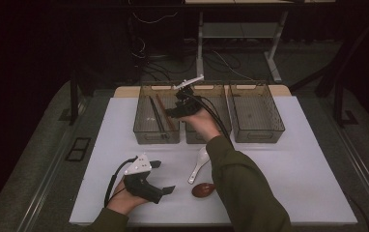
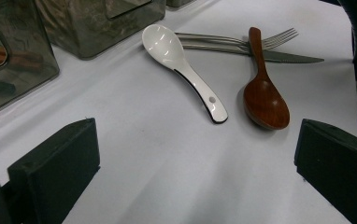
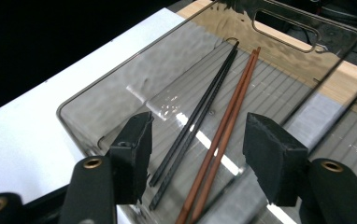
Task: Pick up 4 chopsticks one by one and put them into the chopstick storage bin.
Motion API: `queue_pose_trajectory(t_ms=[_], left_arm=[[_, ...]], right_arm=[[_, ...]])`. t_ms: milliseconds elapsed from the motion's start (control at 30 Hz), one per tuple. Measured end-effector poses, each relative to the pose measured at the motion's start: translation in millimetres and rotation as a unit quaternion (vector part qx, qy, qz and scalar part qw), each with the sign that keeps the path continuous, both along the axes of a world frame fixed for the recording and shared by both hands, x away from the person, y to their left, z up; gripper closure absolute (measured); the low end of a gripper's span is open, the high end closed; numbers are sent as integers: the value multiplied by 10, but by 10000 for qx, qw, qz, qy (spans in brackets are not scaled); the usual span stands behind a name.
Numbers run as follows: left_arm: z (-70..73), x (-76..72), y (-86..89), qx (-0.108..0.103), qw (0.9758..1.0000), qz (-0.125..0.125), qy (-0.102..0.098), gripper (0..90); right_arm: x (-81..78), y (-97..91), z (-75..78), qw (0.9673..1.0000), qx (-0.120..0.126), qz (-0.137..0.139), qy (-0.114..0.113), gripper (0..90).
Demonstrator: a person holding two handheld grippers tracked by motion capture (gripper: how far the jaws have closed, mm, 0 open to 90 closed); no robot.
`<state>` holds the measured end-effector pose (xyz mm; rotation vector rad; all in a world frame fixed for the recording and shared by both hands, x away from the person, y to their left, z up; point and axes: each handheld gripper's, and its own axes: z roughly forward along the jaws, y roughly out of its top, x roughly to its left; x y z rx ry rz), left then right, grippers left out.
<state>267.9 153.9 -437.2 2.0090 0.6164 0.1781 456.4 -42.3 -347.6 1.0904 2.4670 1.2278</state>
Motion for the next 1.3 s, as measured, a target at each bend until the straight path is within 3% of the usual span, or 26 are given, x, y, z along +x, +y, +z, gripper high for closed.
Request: queue_pose_trajectory(t_ms=[300, 667, 800, 933, 1300], left_arm=[[-4, 1, 0, 98, 10000, 4, 14, 0], [-32, 3, 3, 54, 9999, 63, 72, 0], [-47, 10, 24, 64, 9999, 64, 108, 0], [-53, 6, 36, 39, 9999, 87, 103, 0], [-44, 2, 39, 82, 9999, 104, 74, 0]], right_arm=[[-188, -331, 45, 9996, 111, 177, -187, 360], [-488, -766, 53, 9984, 320, 311, -347, 317], [-615, -955, 28, 9980, 375, 301, -401, 305], [-719, -1156, -7, 9970, 596, 291, -394, 300], [-1003, -1588, -102, 9967, 672, 169, -430, 299]])
